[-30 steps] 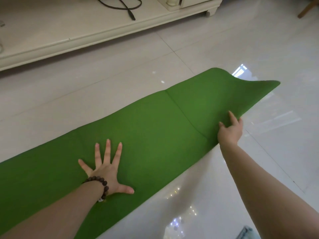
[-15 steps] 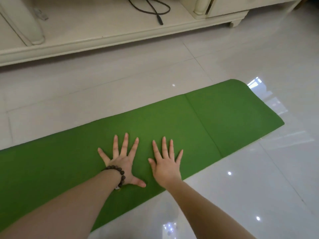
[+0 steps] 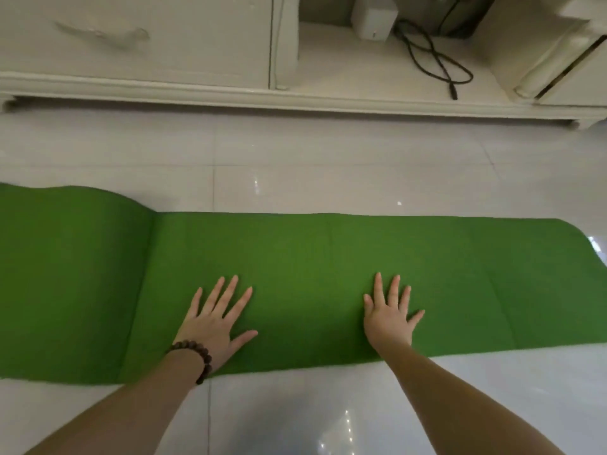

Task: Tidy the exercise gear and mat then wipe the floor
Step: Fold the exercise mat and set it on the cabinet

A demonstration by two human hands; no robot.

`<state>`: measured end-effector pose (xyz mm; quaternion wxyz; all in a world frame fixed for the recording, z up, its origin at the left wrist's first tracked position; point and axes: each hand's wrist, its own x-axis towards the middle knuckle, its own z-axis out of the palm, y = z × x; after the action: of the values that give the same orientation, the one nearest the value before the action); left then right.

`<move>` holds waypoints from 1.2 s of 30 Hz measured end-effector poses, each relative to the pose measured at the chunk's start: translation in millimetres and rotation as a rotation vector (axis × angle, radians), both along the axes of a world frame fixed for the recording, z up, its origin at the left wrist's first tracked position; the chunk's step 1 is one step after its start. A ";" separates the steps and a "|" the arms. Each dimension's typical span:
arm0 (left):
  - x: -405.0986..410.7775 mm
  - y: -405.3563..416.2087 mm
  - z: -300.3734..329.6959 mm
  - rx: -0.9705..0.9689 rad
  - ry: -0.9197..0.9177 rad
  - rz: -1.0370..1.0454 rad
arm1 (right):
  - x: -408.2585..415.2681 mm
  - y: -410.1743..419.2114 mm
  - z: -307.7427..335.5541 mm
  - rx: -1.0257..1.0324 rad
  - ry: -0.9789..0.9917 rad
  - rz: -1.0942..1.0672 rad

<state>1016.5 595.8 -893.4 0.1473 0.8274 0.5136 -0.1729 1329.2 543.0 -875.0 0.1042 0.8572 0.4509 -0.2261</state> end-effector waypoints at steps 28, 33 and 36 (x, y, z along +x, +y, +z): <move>-316.4 -8.8 31.9 0.048 0.191 0.219 | -322.5 51.0 23.8 -0.526 0.008 0.845; -306.2 -24.1 39.6 0.004 0.210 0.294 | -320.2 49.6 26.0 -0.488 0.051 0.836; -298.9 -36.9 53.5 -0.011 0.240 0.332 | -320.7 48.7 30.1 -0.478 0.056 0.829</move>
<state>717.6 558.8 -839.9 0.1160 0.7041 0.6558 -0.2466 1008.6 591.7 -844.8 0.3676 0.5507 0.6928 -0.2857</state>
